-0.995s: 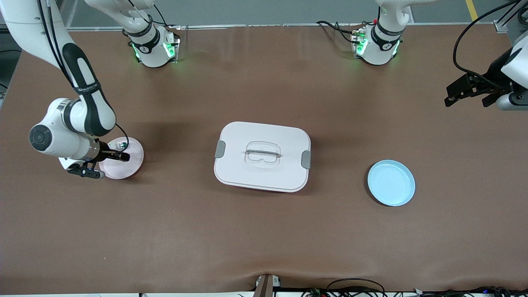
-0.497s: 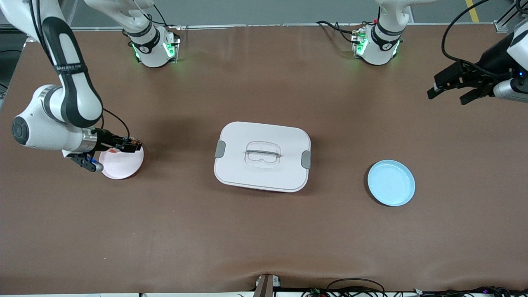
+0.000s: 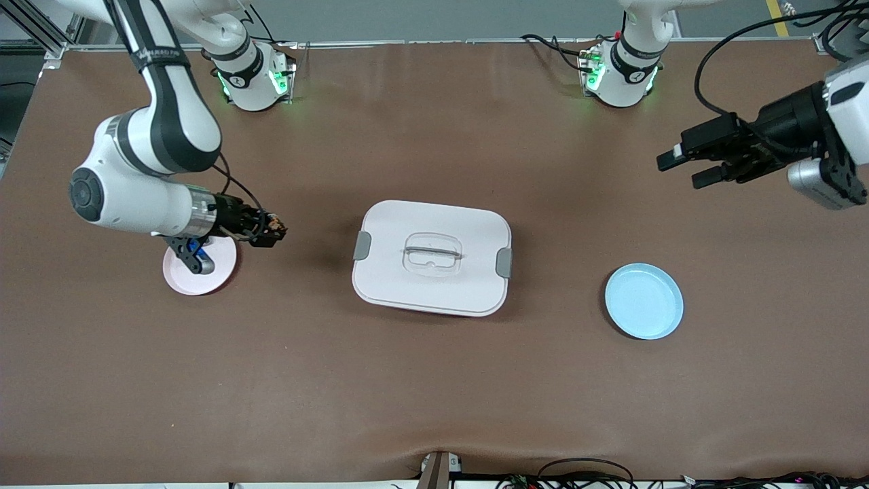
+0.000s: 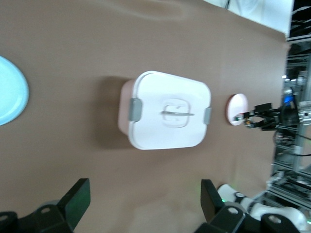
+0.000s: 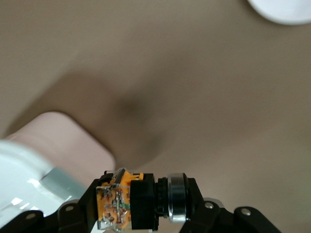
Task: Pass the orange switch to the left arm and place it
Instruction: 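Lift the switch over the box with the right gripper while the left gripper approaches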
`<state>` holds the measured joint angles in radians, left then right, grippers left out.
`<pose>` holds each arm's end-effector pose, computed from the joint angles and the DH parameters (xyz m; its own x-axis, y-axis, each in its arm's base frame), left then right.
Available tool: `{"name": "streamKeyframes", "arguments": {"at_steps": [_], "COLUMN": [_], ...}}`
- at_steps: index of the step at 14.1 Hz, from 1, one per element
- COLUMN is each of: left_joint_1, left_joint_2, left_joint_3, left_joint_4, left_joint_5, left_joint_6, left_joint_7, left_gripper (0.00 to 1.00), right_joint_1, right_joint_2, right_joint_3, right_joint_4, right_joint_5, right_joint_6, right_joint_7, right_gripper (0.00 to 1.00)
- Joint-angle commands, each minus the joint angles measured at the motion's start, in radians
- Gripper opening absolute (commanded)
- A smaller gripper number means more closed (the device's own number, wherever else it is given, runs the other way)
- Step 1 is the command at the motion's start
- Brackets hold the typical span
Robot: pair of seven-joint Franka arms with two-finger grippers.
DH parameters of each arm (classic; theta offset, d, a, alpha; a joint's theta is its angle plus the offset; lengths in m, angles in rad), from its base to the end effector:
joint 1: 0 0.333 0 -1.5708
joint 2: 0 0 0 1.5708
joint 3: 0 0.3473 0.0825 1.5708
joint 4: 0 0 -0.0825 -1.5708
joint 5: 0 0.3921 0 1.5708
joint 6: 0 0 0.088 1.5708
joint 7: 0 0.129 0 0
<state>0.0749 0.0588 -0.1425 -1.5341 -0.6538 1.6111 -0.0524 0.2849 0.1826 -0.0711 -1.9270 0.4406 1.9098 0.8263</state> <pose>0.5810 -0.1130 0.6481 0.9998 -0.0014 -0.0219 0.0123 -0.7889 0.6144 0.5661 0.1647 0.3926 0.6446 -0.6440 -0.4121 -0.7286 -0.6807 -0.0759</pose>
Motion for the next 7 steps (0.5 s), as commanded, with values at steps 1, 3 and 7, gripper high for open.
{"name": "streamKeyframes", "arguments": {"at_steps": [1, 3, 7], "left_joint_1": [-0.035, -0.101, -0.262], "left_joint_2": [0.022, 0.041, 0.094], "left_joint_3": [-0.002, -0.002, -0.002], "left_joint_4": [0.015, 0.012, 0.012], "left_joint_5": [-0.047, -0.055, -0.061], "left_joint_6": [0.033, 0.081, 0.234], "left_joint_7": [0.023, 0.008, -0.010], "left_gripper": [1.00, 1.00, 1.00], "right_joint_1": [0.074, 0.109, 0.151], "right_joint_2": [0.011, 0.015, 0.057], "right_joint_3": [-0.010, -0.012, -0.012], "right_joint_4": [0.089, 0.129, 0.230], "right_joint_5": [0.074, 0.151, 0.213], "right_joint_6": [-0.025, -0.020, -0.017], "right_joint_7": [0.172, 0.246, 0.393], "right_gripper": [0.00, 0.00, 0.00]}}
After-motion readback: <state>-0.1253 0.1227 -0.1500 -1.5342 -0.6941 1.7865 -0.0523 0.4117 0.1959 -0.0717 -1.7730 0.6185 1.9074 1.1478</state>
